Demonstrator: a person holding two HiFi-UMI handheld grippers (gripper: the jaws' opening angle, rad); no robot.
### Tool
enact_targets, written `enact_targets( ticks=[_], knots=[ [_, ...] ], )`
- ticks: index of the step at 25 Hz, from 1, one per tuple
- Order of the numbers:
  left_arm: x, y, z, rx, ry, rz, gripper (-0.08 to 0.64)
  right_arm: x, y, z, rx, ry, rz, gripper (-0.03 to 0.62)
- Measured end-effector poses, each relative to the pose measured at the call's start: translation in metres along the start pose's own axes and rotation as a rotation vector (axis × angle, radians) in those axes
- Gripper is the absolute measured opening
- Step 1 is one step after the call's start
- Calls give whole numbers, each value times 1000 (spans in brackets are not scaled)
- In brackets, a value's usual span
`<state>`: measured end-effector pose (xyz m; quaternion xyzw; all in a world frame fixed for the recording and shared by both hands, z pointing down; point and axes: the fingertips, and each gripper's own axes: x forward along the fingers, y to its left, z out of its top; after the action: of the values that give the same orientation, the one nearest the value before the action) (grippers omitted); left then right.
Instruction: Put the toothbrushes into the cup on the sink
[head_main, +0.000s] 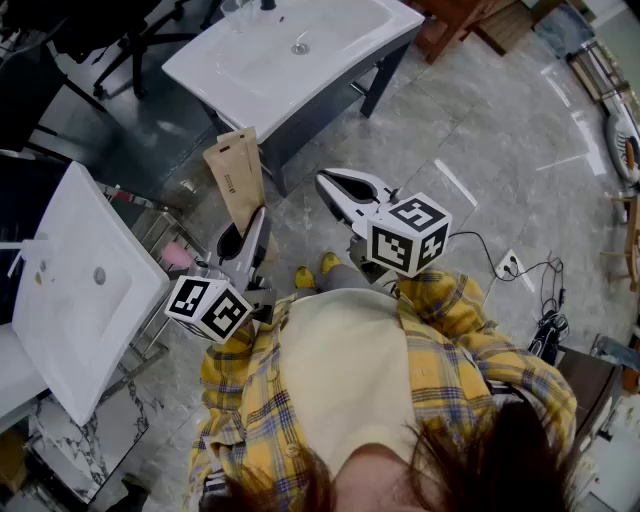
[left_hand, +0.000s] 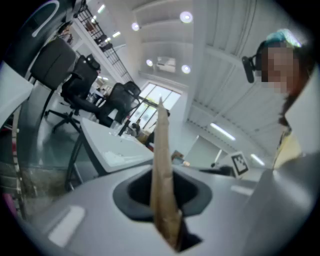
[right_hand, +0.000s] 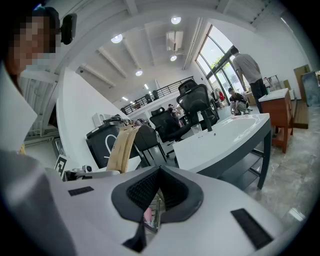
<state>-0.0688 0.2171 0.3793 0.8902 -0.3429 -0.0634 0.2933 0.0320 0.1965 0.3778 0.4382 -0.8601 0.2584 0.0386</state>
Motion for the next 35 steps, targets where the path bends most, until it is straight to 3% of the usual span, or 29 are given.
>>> enact_targets(
  ticks=[10, 20, 35],
  knots=[
    [-4, 2, -1, -1, 15, -26, 54, 4, 9, -3, -1, 1, 1, 14],
    [-13, 3, -8, -28, 17, -60, 54, 10, 40, -3, 6, -17, 131, 15],
    [9, 16, -1, -23, 21, -59, 54, 28, 23, 7, -2, -5, 134, 17]
  ],
)
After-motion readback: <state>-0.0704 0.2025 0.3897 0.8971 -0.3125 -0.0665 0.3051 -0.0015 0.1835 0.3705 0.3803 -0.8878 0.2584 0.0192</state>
